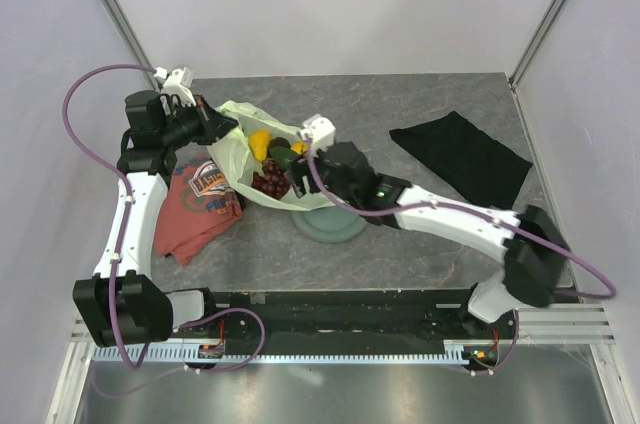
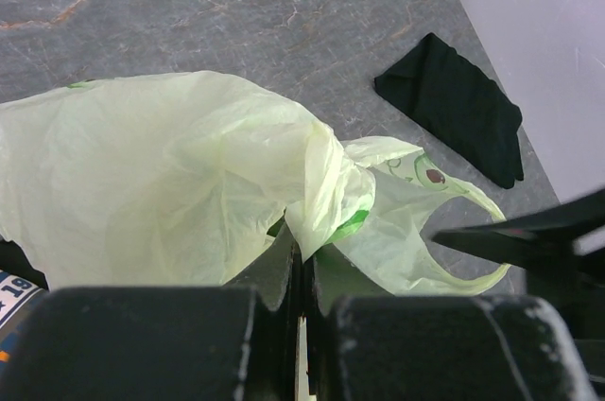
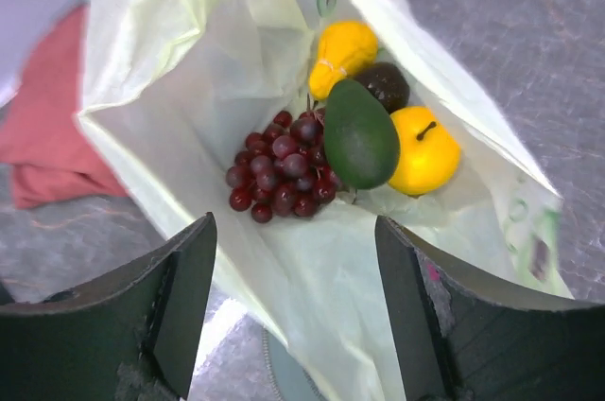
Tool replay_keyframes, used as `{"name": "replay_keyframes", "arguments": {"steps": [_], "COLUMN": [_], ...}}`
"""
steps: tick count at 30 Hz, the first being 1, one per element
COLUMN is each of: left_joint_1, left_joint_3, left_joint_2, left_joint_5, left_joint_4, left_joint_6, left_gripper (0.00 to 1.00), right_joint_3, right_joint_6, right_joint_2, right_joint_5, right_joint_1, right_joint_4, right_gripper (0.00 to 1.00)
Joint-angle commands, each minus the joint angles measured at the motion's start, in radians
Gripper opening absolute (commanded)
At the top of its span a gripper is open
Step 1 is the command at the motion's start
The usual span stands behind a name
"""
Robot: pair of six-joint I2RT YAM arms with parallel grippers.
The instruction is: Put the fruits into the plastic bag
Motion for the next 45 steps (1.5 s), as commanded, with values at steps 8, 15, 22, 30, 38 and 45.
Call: {"name": "replay_keyframes", "arguments": {"steps": [8,15,22,30,38,45], "left_joint_1": [0.008,0.008,0.009,0.009,0.008,0.008], "left_joint_3": [0.018,0.015,0.014,0.014,0.014,0.014], "left_joint_2": [-0.004,0.008,0.009,0.005,0.008,0.009], "left_joint_5": [0.031,0.039,0.034,0.033,0.036,0.036], "left_joint_4": [0.016,0.020,0.022,0.020,0.020,0.020], "left_joint_6": [0.006,0.000,0.003,0.005,0.003,0.003], "left_gripper": [0.02,0.01,0.01,0.02,0.02,0.01], "right_joint_3": [-0.410,-0.501,-0.556,-0.550,-0.530,-0.492], "right_joint_6": [0.114,0.272,0.338,0.319,0.309,0.265], "right_joint_2": [-0.550,-0.540,-0.424,-0.244,-0.129,-0.045], "right_joint_5": [0.242,0.189,0.207,0.080,0.052,0.001], "right_joint_1": [-0.080,-0.287,-0.310,-0.263,-0.146,-0.096], "right_joint_4": [0.149,-0.087,-0.063,0.095,0.282,0.390], "right_gripper": [0.78,0.77,0.74,0.71,0.71,0.72]}}
